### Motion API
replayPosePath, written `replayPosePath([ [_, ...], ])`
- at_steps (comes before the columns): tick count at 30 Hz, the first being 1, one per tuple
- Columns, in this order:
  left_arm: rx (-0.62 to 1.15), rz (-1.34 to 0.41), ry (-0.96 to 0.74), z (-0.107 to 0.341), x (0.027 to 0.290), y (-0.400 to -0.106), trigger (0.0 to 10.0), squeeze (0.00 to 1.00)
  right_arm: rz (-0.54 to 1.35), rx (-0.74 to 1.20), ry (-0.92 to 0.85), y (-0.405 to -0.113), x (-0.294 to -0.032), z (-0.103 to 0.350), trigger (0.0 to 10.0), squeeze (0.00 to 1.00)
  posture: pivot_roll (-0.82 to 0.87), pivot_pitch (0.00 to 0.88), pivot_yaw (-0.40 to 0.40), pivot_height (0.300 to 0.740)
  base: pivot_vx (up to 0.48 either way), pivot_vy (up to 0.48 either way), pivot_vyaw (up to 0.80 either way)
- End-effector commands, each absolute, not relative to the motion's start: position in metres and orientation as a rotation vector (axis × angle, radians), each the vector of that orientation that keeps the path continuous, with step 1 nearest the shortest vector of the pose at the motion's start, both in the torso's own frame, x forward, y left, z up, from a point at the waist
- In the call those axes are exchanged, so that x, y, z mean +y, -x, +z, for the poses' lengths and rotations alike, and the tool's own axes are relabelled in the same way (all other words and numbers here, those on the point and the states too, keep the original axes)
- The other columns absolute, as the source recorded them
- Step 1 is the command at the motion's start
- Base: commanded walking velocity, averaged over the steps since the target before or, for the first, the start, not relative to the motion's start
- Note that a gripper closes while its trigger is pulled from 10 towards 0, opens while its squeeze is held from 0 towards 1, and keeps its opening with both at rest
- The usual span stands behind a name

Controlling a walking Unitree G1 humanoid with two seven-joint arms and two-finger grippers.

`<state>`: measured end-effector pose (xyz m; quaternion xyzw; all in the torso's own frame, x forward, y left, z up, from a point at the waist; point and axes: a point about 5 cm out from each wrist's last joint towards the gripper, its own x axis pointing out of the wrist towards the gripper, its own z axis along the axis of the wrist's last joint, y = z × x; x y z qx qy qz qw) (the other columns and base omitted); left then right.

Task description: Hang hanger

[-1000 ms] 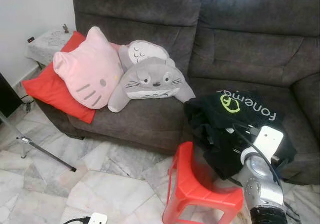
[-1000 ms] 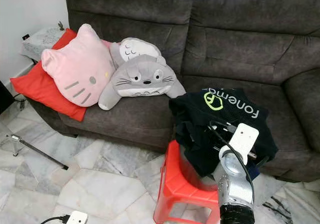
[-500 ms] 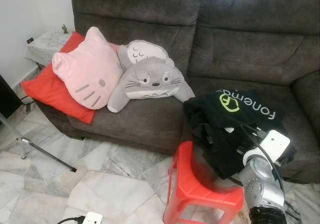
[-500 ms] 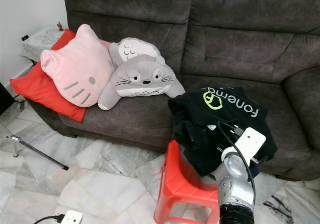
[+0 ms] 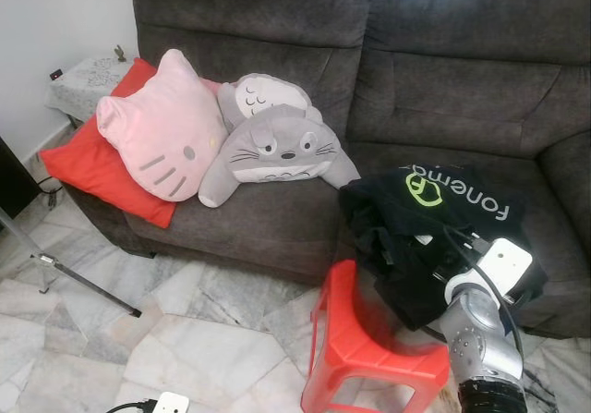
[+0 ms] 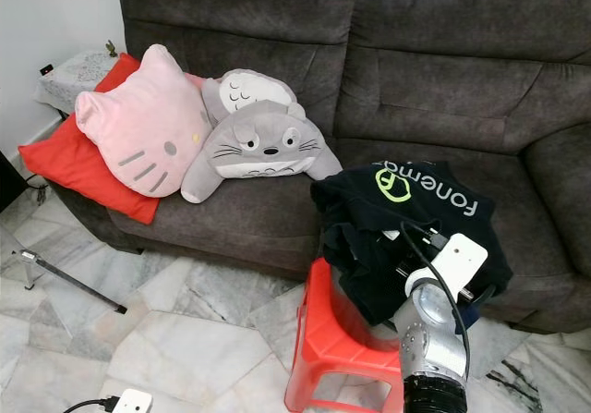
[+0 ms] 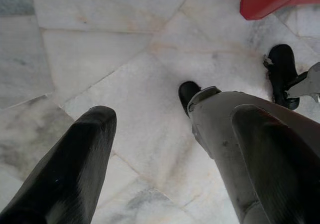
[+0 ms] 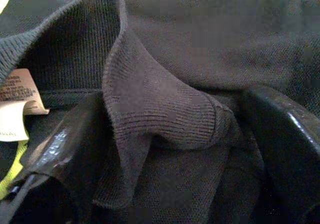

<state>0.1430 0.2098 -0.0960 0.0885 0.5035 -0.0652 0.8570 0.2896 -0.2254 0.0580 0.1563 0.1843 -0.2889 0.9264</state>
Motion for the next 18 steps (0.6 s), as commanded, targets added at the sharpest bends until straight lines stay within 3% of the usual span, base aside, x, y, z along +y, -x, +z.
replayPosePath([
  [1, 1.077, -0.143, -0.196, -0.0982, 0.2093, -0.1379, 10.0, 0.0, -0.582, 0.377, -0.326, -0.2928, -0.2215, 0.0588, 0.0, 0.0, -0.18, 0.0, 0.013, 0.74, 0.0, 0.0, 0.0],
  [18, 1.065, -0.153, -0.202, -0.0964, 0.2056, -0.1449, 10.0, 0.0, -0.588, 0.36, -0.327, -0.2931, -0.2224, 0.0598, 0.0, 0.0, -0.18, 0.0, 0.017, 0.74, 0.0, 0.0, 0.0],
])
